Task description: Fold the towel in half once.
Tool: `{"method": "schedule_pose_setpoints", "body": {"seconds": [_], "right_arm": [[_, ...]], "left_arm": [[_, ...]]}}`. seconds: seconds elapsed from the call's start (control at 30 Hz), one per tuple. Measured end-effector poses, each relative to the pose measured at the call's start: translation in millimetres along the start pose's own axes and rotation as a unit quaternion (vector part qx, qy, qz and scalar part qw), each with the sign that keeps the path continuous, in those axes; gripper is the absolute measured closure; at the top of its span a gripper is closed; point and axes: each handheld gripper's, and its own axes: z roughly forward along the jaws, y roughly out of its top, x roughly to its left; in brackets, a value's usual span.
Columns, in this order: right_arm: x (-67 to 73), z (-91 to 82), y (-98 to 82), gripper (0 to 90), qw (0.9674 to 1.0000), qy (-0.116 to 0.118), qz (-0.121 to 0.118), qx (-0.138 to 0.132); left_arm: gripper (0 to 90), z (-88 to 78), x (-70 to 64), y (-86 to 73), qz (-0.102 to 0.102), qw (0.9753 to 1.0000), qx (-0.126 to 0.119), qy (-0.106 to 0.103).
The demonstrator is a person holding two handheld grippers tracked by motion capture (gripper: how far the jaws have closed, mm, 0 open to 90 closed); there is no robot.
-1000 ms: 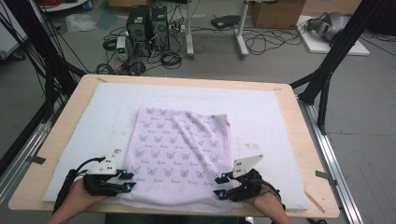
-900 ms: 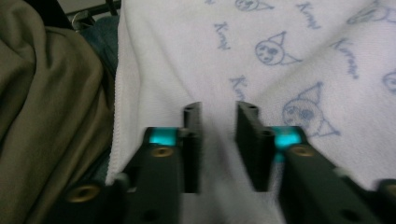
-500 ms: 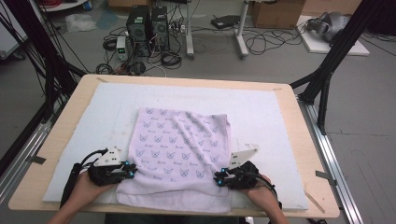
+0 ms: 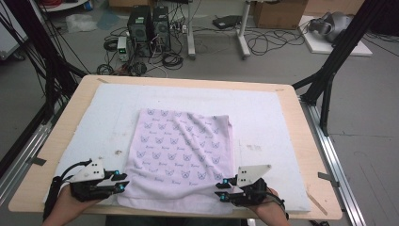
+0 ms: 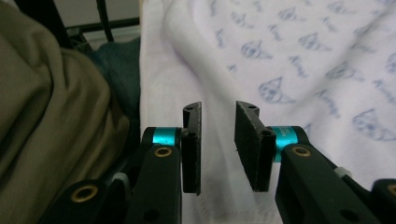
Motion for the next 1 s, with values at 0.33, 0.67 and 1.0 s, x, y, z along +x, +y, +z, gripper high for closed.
{"method": "schedule_pose_setpoints", "body": {"seconds": [0.33,0.67,1.0], "right_arm": [[-12.5,21.7,-10.8,83.6,0.9989,-0.012,-0.003,0.045],[-0.3,-4.6,5.8,90.0,0.9997,0.015,-0.009,0.014],[8.6,-15.7,-3.1,78.2,0.9990,0.044,0.010,0.005]], "left_arm": [[81.1,20.0,3.4,-9.5,-0.003,0.9992,0.029,-0.028],[88.1,-10.6,-5.9,7.4,0.005,0.9998,-0.009,-0.019],[67.9,-8.5,-13.3,-0.4,0.001,0.9994,0.003,-0.035]]}}
